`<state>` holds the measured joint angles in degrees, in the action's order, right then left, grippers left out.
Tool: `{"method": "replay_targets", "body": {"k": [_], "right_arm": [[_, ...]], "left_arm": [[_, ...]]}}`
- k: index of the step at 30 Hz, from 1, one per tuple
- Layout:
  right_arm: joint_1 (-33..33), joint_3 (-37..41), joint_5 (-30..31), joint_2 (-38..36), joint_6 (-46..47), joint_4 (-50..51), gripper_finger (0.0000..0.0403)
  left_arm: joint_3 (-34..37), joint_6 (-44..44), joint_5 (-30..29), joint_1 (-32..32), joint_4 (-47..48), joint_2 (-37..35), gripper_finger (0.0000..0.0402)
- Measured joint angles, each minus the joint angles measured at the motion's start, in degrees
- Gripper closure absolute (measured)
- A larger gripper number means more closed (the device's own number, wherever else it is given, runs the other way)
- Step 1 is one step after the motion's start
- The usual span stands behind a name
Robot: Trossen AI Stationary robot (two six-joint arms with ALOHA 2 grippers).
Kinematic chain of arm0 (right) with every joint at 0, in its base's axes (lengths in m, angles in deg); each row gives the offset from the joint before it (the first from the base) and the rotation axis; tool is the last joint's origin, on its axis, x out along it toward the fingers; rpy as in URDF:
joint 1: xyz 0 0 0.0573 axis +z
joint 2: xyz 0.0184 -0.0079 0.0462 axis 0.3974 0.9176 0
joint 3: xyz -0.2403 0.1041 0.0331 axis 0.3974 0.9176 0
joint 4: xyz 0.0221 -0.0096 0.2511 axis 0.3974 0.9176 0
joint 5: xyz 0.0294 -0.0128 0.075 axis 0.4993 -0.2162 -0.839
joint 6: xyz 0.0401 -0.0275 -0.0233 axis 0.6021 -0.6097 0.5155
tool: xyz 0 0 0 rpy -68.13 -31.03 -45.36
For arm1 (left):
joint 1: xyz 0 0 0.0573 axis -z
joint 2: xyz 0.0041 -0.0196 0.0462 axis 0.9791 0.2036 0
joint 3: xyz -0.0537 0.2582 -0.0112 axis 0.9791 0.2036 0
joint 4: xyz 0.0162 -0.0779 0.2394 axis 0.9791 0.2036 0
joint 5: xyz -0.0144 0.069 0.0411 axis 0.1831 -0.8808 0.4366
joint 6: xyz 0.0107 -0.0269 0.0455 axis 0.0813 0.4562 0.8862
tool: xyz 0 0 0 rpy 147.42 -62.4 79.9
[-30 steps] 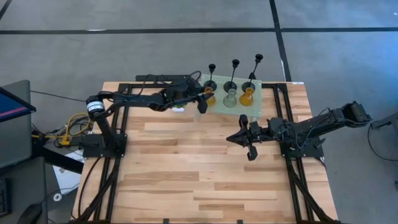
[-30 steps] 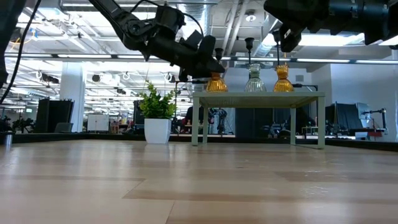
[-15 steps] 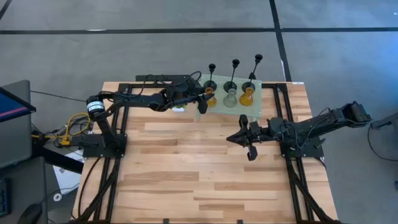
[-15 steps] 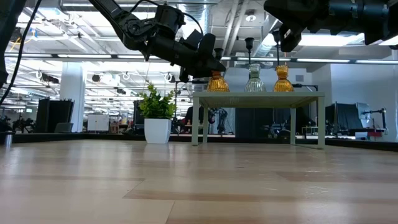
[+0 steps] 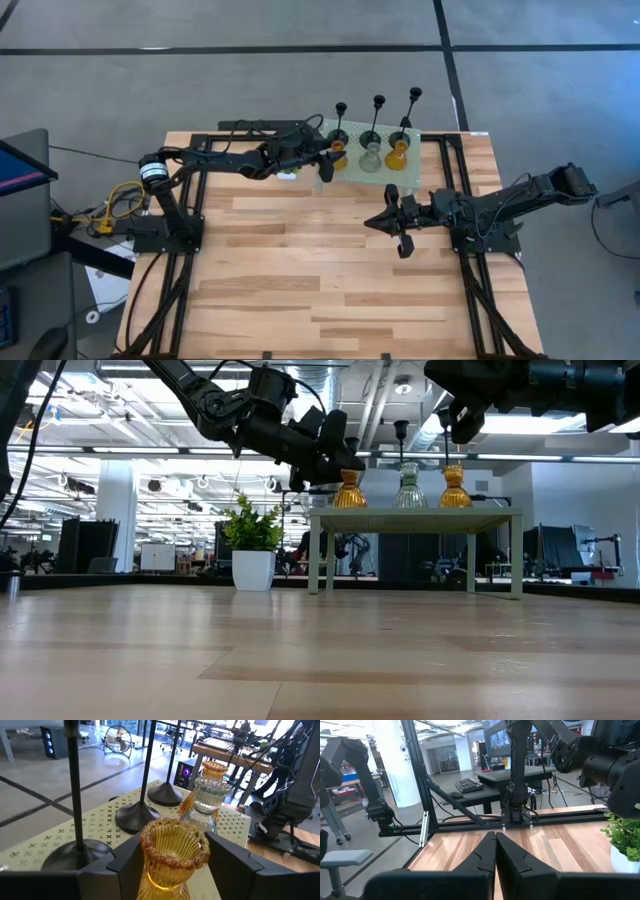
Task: Pick & Place candle stick holders
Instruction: Put the gold glass candle holder on the shelf, then adjust the gold glass candle holder on the shelf
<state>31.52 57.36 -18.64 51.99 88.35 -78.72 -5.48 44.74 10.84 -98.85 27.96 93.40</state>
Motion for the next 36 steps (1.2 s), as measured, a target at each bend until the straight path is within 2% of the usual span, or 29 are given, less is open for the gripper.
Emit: {"method": "replay_targets", "body": {"k": [15,21,25,28,32,36], "right_arm": [[0.0,0.0,0.0,0.0,0.0,0.2,0.0403],[0.0,0.0,0.0,-0.3,0.1,0.6,0.0403],[0.3,0.0,0.6,-4.1,0.5,4.1,0.0403],[1.8,0.0,6.9,-8.7,2.2,11.1,0.0403],[5.9,0.0,22.6,-14.7,2.6,20.4,0.0403],[10.8,0.0,35.7,-17.9,3.6,23.2,0.0403]], "left_arm": [[0.1,-1.0,0.3,0.0,-0.9,-2.0,0.0192],[0.0,-0.9,5.5,0.0,-0.1,-6.3,0.0192],[0.0,-0.3,8.3,0.0,6.3,-10.4,0.0192],[0.0,1.0,8.3,0.0,11.6,-13.3,0.0199],[0.0,1.1,8.3,0.0,16.6,-15.9,0.0225],[0.0,1.1,8.3,0.3,20.7,-16.1,0.0264]]}}
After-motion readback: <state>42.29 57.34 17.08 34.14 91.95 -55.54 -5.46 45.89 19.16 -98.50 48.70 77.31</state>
